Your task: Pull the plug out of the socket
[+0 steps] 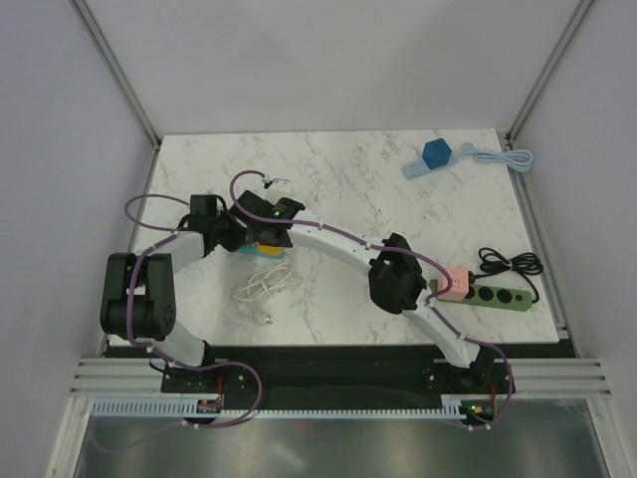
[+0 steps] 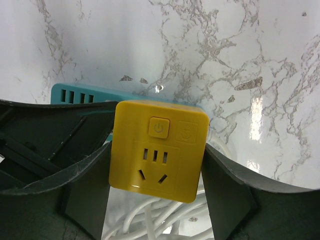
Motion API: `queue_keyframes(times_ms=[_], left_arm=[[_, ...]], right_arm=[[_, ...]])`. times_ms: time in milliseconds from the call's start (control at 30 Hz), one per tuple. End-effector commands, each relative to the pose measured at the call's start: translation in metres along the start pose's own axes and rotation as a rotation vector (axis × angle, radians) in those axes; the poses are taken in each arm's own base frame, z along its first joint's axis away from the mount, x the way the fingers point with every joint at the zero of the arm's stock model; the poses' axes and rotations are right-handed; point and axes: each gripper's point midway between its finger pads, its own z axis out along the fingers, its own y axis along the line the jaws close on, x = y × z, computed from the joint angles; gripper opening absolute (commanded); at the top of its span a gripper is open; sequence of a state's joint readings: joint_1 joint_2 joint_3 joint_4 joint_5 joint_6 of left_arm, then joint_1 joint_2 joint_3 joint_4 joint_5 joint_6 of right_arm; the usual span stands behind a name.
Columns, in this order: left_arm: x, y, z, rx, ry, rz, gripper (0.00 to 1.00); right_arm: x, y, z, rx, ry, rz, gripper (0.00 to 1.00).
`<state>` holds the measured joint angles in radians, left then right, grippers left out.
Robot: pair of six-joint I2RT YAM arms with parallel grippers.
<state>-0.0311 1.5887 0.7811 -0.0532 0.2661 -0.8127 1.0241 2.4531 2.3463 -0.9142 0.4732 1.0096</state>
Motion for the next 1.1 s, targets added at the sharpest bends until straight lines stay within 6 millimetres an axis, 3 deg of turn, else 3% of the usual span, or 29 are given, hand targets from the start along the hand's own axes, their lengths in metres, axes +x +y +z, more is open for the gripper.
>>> queue_keyframes(times_ms=[0, 233, 433, 633, 1067], left_arm=[[0.032, 0.067, 0.001, -0.252, 0.084, 0.034, 0.02], [0.032, 0.067, 0.001, -0.256, 0.084, 0.04, 0.02], [0.033, 0.066, 0.001, -0.258, 0.082, 0.047, 0.02], [0.034, 0.067, 0.001, -0.261, 0.084, 0.051, 0.02], [0.034, 0.067, 0.001, -0.265, 0.08, 0.059, 0.02]], right_arm=[[-0.065, 0.069, -0.059, -0.259, -0.137, 0.17, 0.0], [-0.063, 0.071, -0.058, -0.266, -0.13, 0.18, 0.0], [-0.082, 0.066, -0.072, -0.254, -0.196, 0.169, 0.0], [-0.086, 0.063, -0.077, -0.249, -0.213, 0.153, 0.0], [-0.098, 0.079, -0.092, -0.303, -0.254, 0.177, 0.0]])
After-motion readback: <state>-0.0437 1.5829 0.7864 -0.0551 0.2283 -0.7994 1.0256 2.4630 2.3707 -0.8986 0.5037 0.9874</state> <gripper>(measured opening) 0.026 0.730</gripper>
